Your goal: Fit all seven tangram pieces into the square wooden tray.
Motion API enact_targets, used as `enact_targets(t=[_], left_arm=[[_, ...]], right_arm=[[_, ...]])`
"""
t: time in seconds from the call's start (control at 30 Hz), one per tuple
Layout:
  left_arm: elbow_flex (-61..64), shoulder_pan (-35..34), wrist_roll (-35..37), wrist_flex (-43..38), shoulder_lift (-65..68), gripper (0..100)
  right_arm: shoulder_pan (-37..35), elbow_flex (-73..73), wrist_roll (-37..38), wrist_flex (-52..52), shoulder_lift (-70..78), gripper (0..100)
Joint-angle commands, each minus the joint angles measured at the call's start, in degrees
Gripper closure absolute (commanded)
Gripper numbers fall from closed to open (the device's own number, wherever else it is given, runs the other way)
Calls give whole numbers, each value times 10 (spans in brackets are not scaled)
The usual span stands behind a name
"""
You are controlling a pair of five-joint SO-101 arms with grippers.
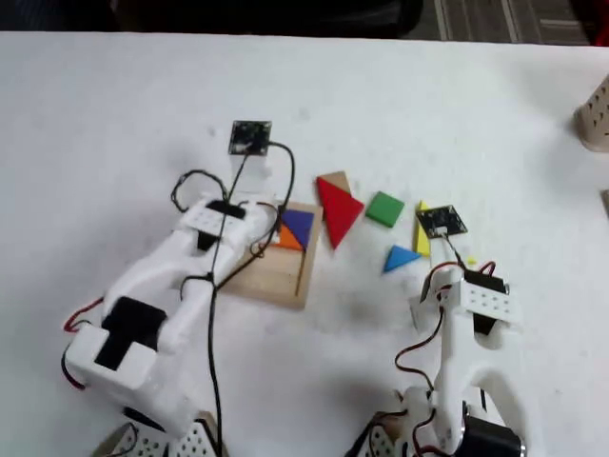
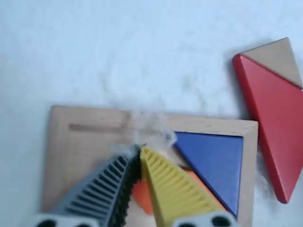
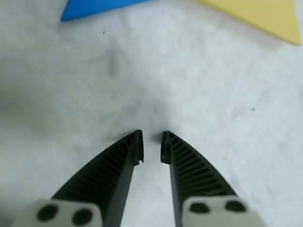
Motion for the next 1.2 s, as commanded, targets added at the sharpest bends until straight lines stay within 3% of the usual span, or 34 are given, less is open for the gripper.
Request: enact_targets(t=[0.0,0.2,0.37,0.57,0.73,1.17], left_arm=[[-40,-26,-4,33,-15,976],[45,-50,-4,37,-183,976],[178,47,-9,-10,-257,974],[163,121,-36,22,-184,976],[83,98,-36,36,-84,976],[-31,13,-37,35,-3,976]], right_arm=[[7,-3,9,-8,-2,921],[7,-3,9,-9,-2,921],[6,-3,9,-9,-2,921],[6,-3,9,-9,-2,921],[7,-3,9,-8,-2,921],[7,-3,9,-8,-2,921]])
